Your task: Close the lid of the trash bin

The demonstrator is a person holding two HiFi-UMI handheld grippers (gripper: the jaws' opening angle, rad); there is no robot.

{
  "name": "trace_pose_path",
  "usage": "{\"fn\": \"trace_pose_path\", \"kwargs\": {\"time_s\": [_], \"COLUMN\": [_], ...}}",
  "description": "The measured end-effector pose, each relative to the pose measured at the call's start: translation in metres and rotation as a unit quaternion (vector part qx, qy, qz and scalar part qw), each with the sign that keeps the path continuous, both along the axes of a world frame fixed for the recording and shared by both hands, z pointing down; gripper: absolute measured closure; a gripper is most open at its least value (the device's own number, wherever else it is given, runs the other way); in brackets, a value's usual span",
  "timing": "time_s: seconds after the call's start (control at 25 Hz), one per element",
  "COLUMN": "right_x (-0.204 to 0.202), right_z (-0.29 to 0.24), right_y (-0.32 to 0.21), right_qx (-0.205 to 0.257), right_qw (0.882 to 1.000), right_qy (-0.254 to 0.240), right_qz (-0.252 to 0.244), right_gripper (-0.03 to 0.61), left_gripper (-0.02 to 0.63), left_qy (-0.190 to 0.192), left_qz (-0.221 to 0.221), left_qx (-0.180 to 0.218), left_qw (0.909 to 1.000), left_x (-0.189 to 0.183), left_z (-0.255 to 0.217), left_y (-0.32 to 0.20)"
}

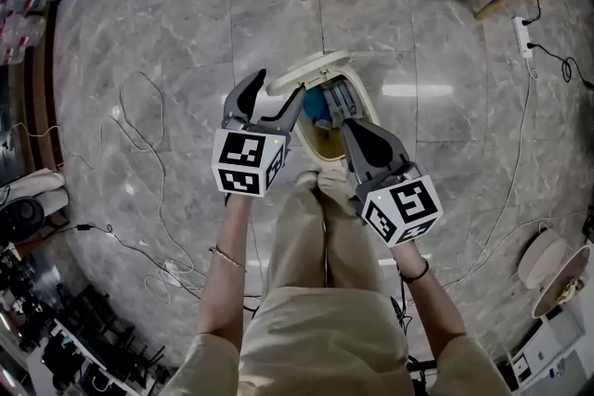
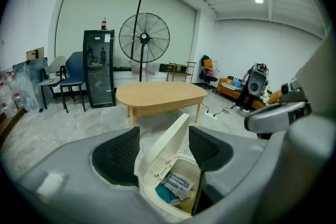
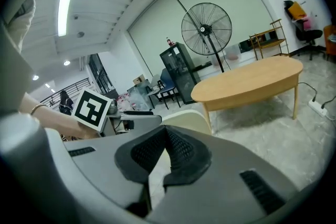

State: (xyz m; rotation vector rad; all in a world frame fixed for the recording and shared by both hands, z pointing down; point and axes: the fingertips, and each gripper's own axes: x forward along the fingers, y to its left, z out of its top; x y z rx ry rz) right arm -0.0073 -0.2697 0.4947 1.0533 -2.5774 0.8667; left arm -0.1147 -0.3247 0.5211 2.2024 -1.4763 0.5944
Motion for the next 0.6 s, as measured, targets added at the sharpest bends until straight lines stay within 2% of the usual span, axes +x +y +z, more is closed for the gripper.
{"fn": "trace_pose_path", "kwargs": {"time_s": [0.16,0.36,0.6], "right_x": [0.004,0.01,0.018], "right_z": [0.014,0.024,0.033], "right_y": [0.005,0.007,0.022], "right_qx": [-0.011,-0.018,-0.028], "right_qw": [1.0,0.999,0.998], "right_qy": [0.006,0.009,0.006], "right_qz": [0.011,0.032,0.062], "right_gripper": [0.574,0.574,0.574], "left_gripper": [0.319,0.319,0.319], "left_qy": [-0.008,-0.058,-0.073], "left_qz": [0.018,0.064,0.082], "left_qx": [-0.009,-0.018,-0.01], "left_qw": [0.9998,0.9961,0.9939], "left_x": [0.003,0.008,0.01], "left_z": [0.015,0.029,0.032], "left_y": [-0.002,-0.001,0.004]}}
